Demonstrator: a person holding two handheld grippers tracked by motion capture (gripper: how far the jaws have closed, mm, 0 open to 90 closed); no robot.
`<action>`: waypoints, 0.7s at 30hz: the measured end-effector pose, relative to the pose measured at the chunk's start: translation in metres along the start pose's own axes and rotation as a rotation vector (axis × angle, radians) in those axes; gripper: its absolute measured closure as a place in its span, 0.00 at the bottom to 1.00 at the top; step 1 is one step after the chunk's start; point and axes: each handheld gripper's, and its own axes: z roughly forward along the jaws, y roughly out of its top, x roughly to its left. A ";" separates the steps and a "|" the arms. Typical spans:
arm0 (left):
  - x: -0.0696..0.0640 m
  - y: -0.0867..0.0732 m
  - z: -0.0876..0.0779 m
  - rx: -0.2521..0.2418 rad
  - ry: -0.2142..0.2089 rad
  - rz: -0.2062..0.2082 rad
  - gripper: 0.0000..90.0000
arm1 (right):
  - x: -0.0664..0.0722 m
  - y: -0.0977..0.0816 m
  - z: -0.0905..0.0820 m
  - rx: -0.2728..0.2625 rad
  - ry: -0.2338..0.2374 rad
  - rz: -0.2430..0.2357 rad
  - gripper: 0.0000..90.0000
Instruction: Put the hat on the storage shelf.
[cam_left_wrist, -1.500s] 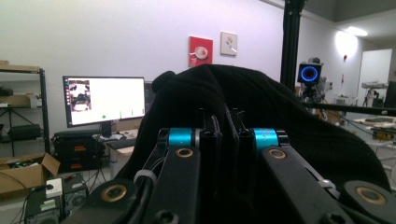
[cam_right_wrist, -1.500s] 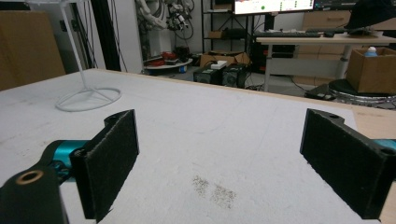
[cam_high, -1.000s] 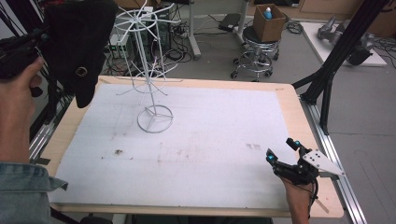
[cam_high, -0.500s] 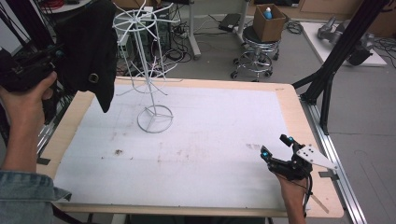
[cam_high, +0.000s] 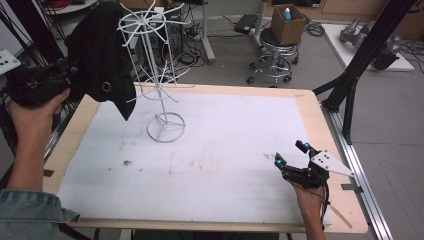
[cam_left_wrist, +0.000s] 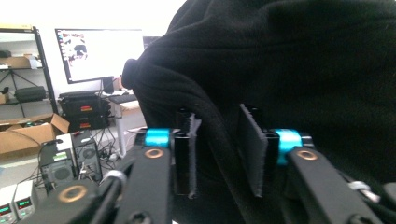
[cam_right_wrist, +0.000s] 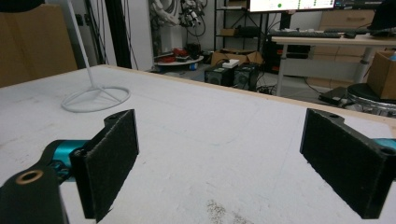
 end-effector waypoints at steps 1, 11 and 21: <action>0.000 0.000 0.000 0.006 0.005 0.003 0.73 | 0.000 0.000 0.000 0.000 0.000 0.000 0.12; -0.001 -0.003 -0.005 -0.014 0.011 -0.006 0.59 | -0.001 0.000 0.002 0.000 0.000 0.007 0.12; -0.002 0.002 -0.029 -0.089 0.053 -0.025 0.47 | -0.003 0.001 0.003 -0.010 -0.004 0.017 0.12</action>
